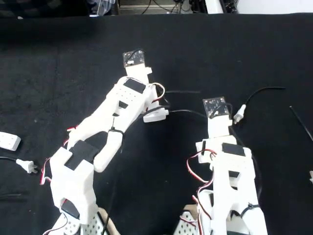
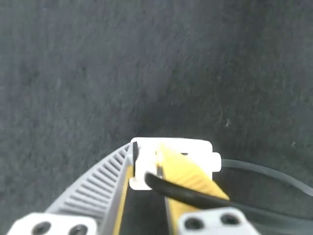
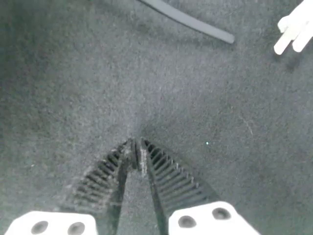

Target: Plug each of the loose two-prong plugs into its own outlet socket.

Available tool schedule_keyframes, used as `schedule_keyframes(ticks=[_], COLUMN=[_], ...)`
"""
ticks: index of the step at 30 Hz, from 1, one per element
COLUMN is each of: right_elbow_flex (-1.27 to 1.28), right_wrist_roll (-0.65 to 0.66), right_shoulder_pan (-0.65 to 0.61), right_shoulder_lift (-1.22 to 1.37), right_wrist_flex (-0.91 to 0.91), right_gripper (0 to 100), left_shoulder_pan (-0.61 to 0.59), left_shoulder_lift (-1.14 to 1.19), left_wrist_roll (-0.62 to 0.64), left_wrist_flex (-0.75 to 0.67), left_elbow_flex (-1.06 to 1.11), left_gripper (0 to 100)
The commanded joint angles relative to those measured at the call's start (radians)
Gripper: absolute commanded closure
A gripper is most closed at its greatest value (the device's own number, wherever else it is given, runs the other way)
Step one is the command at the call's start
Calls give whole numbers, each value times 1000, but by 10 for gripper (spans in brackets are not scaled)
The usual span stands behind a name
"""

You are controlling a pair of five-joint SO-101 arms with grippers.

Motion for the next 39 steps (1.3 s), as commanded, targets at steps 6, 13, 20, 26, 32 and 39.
schedule_keyframes(ticks=[6,13,20,26,32,39], right_elbow_flex=[-4,-4,-4,-4,-7,-10], right_wrist_roll=[-9,-9,-9,-8,-6,-58], right_shoulder_pan=[-17,-17,-17,-17,-17,-17], right_shoulder_lift=[-22,-22,-22,-22,-22,-21], right_wrist_flex=[-15,-15,-15,-15,-15,-37], right_gripper=[986,985,985,984,983,833], left_shoulder_pan=[44,39,36,-44,-249,-630], left_shoulder_lift=[3,-60,-193,-272,-422,-537], left_wrist_roll=[12,12,20,15,14,14], left_wrist_flex=[3,6,0,11,206,348], left_elbow_flex=[84,99,185,206,166,188], left_gripper=[970,787,553,554,552,551])
